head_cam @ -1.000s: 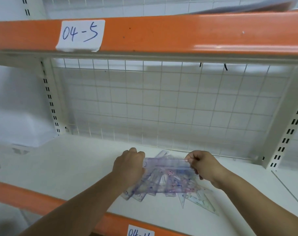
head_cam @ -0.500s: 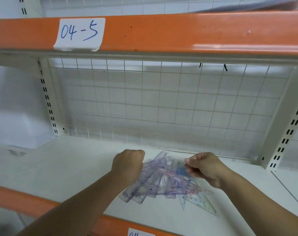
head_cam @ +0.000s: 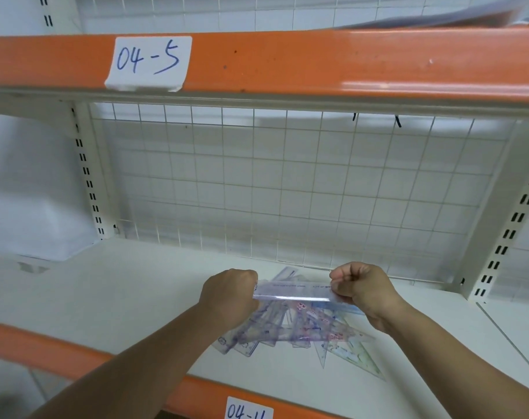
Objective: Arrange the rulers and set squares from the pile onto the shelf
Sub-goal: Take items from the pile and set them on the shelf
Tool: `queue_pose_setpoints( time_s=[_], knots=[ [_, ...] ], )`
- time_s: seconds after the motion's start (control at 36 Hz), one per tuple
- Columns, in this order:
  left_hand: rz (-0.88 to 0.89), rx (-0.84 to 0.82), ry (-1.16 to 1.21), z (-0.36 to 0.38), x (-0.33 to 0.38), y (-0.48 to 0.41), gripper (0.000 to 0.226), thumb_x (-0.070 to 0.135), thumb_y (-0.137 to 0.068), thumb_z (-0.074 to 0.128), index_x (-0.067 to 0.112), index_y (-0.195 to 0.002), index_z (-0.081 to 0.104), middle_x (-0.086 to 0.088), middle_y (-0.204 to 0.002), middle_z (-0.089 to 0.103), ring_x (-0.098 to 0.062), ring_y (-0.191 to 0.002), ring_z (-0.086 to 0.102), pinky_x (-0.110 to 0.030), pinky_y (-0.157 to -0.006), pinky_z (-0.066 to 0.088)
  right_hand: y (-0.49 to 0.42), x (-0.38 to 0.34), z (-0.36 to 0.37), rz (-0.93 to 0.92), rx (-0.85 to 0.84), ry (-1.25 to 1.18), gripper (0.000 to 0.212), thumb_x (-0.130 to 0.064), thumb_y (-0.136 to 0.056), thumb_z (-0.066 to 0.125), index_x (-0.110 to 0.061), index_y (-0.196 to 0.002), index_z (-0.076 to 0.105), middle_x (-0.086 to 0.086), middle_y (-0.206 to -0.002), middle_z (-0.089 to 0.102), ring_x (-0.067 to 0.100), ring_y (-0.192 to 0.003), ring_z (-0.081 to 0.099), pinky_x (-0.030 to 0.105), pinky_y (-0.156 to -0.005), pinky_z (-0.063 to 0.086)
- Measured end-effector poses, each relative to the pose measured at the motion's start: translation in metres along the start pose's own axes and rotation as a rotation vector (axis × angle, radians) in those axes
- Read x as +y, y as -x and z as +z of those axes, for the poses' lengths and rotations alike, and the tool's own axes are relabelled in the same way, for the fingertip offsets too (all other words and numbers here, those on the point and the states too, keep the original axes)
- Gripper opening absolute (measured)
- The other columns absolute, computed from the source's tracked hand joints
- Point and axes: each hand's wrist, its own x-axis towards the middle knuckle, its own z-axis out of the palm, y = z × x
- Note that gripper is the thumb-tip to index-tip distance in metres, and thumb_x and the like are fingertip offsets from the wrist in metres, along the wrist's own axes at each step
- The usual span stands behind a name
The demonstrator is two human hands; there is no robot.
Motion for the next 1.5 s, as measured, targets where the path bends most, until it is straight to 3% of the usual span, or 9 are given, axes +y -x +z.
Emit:
queue_pose_setpoints(
  time_s=[0.14, 0.25, 0.33, 0.44, 0.89, 1.14, 1.28, 1.39, 1.5],
  knots=[
    [-0.001, -0.010, -0.013, -0.001, 0.002, 0.001, 0.028, 0.041, -0.090, 0.059, 0.020, -0.109, 0.058, 0.002, -0.104, 0.065, -0.015, -0.082, 0.053, -0.023, -0.067, 0.036, 0.006, 0.001, 0.000, -0.116, -0.081, 0.176, 0.016, 0.002, -0.079, 0.072, -0.013, -0.081, 0.066, 0.007, -0.080, 0.061, 0.017, -0.071, 0.058, 0.016, -0.069, 0.050],
    [-0.007, -0.003, -0.027, 0.000, 0.004, 0.001, 0.028, 0.040, -0.090, 0.059, 0.020, -0.110, 0.058, 0.002, -0.105, 0.065, -0.016, -0.091, 0.060, -0.022, -0.067, 0.036, 0.009, 0.002, -0.003, -0.334, -0.129, 0.692, 0.033, -0.019, -0.079, 0.076, -0.022, -0.110, 0.064, -0.006, -0.096, 0.054, 0.005, -0.082, 0.051, 0.005, -0.070, 0.038],
    [-0.013, -0.008, -0.041, -0.001, 0.006, 0.001, 0.027, 0.037, -0.089, 0.060, 0.019, -0.110, 0.059, 0.001, -0.104, 0.065, -0.017, -0.093, 0.061, -0.023, -0.067, 0.035, 0.015, 0.001, -0.003, -0.508, -0.140, 1.005, 0.039, -0.022, -0.084, 0.066, -0.025, -0.123, 0.060, -0.005, -0.108, 0.055, 0.011, -0.102, 0.051, 0.016, -0.081, 0.040],
    [-0.015, -0.018, -0.047, -0.002, 0.007, 0.002, 0.028, 0.037, -0.088, 0.061, 0.020, -0.110, 0.058, 0.001, -0.106, 0.065, -0.018, -0.094, 0.061, -0.022, -0.068, 0.037, 0.018, 0.003, -0.003, -0.588, -0.134, 1.169, 0.032, -0.028, -0.086, 0.060, -0.027, -0.117, 0.062, -0.004, -0.109, 0.059, 0.017, -0.108, 0.049, 0.027, -0.080, 0.045],
    [0.000, 0.003, 0.022, 0.000, 0.002, 0.010, 0.034, 0.036, -0.085, 0.063, 0.023, -0.114, 0.052, 0.001, -0.105, 0.065, -0.022, -0.095, 0.061, -0.028, -0.070, 0.044, 0.025, 0.006, -0.003, -0.569, -0.075, 1.245, 0.039, -0.027, -0.093, 0.052, -0.027, -0.132, 0.053, -0.003, -0.125, 0.055, 0.019, -0.121, 0.044, 0.030, -0.086, 0.046],
    [0.096, -0.006, 0.021, 0.001, 0.003, 0.016, 0.026, 0.029, -0.087, 0.057, 0.025, -0.113, 0.058, 0.002, -0.104, 0.065, -0.020, -0.098, 0.060, -0.024, -0.067, 0.035, 0.043, 0.011, 0.000, -0.517, -0.040, 1.287, 0.037, -0.021, -0.093, 0.048, -0.024, -0.129, 0.054, -0.001, -0.121, 0.055, 0.022, -0.117, 0.045, 0.030, -0.081, 0.047],
    [0.149, -0.008, 0.045, 0.007, 0.004, 0.017, 0.030, 0.032, -0.087, 0.058, 0.026, -0.116, 0.059, 0.001, -0.106, 0.067, -0.021, -0.100, 0.061, -0.025, -0.073, 0.044, 0.055, 0.014, -0.002, -0.485, -0.016, 1.315, 0.041, -0.023, -0.094, 0.048, -0.024, -0.135, 0.049, 0.000, -0.123, 0.054, 0.023, -0.117, 0.045, 0.031, -0.084, 0.046],
    [0.199, -0.037, 0.085, 0.009, 0.010, 0.018, 0.030, 0.037, -0.087, 0.059, 0.026, -0.115, 0.061, 0.002, -0.110, 0.066, -0.020, -0.105, 0.060, -0.023, -0.073, 0.041, 0.065, 0.020, -0.007, -0.521, 0.030, 1.315, 0.041, -0.016, -0.077, 0.072, -0.017, -0.117, 0.066, 0.008, -0.094, 0.065, 0.034, -0.086, 0.060, 0.038, -0.061, 0.052],
    [0.262, -0.056, 0.143, 0.009, 0.020, 0.020, 0.027, 0.040, -0.089, 0.059, 0.028, -0.112, 0.062, 0.006, -0.114, 0.066, -0.016, -0.110, 0.058, -0.023, -0.076, 0.044, 0.073, 0.029, -0.019, -0.552, 0.107, 1.392, 0.038, -0.015, -0.056, 0.085, -0.016, -0.092, 0.072, 0.004, -0.071, 0.062, 0.029, -0.059, 0.059, 0.032, -0.046, 0.048]
  ],
)
